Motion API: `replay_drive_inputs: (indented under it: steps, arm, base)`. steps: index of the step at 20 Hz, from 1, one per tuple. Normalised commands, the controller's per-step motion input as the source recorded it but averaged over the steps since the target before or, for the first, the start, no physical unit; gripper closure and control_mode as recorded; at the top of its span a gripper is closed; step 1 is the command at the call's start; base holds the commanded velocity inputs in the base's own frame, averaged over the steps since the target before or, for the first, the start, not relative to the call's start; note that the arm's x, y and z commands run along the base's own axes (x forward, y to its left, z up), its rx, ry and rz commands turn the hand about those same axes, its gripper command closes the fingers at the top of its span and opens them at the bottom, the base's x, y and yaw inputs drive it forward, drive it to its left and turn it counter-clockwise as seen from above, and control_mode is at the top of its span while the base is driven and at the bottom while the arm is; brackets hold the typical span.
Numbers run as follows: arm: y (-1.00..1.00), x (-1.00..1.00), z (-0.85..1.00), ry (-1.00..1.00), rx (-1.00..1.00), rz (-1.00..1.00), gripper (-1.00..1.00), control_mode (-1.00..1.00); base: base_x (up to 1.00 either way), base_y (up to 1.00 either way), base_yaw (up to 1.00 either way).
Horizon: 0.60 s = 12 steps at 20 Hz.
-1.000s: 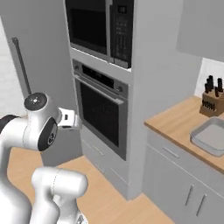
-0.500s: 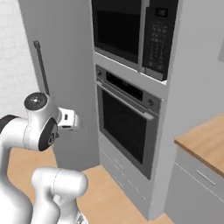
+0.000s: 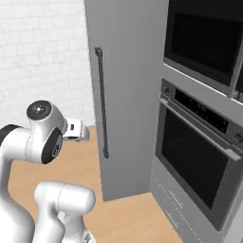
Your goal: Place one lemon and one steak in each tupperware on the nearby counter, to pack two identical lunches.
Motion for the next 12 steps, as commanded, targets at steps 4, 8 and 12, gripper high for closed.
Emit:
replay_drive_inputs:
  steps: [4, 8, 12]
  arm:
    - [0.00, 0.00, 0.00, 0.00, 0.00, 0.00, -1.00, 1.00]
    - [0.00, 0.00, 0.00, 0.00, 0.00, 0.00, -1.00, 1.00]
    - [0.00, 0.00, 0.00, 0.00, 0.00, 0.00, -1.00, 1.00]
  base:
    - [0.75, 1.00, 0.19]
    - [1.00, 1.00, 0.07]
    - [1.00, 1.00, 0.00]
